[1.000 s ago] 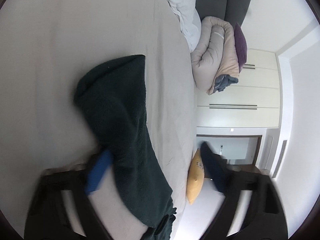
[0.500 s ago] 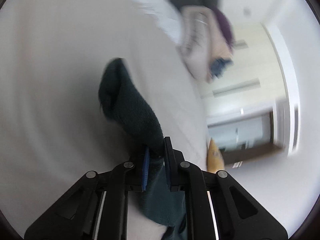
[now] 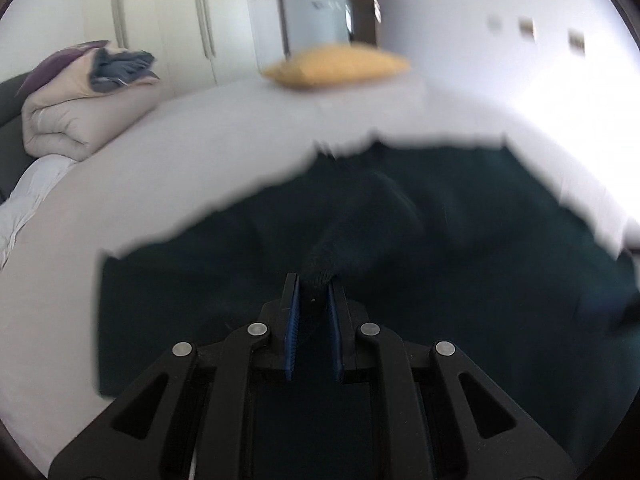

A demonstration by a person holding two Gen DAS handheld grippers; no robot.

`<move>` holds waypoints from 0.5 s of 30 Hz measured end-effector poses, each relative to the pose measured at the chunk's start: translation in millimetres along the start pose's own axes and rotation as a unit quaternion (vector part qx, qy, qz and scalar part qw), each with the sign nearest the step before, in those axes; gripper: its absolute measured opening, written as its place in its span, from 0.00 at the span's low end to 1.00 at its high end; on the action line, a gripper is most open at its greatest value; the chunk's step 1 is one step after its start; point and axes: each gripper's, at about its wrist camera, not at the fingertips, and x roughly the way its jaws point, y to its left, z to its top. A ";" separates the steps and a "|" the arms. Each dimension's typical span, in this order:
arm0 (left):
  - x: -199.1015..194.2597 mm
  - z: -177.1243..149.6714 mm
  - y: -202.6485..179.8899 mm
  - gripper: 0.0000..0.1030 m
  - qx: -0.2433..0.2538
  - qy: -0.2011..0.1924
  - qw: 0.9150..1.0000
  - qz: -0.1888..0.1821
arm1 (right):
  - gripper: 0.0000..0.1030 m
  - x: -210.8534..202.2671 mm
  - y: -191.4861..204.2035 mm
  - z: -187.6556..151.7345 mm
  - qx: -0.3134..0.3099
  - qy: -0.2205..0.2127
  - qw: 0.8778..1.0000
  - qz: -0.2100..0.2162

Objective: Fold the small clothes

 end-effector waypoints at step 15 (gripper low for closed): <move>-6.5 -30.4 -23.6 0.13 0.015 -0.011 1.000 0.007 | 0.81 138.8 37.1 39.1 0.041 0.116 0.992 0.013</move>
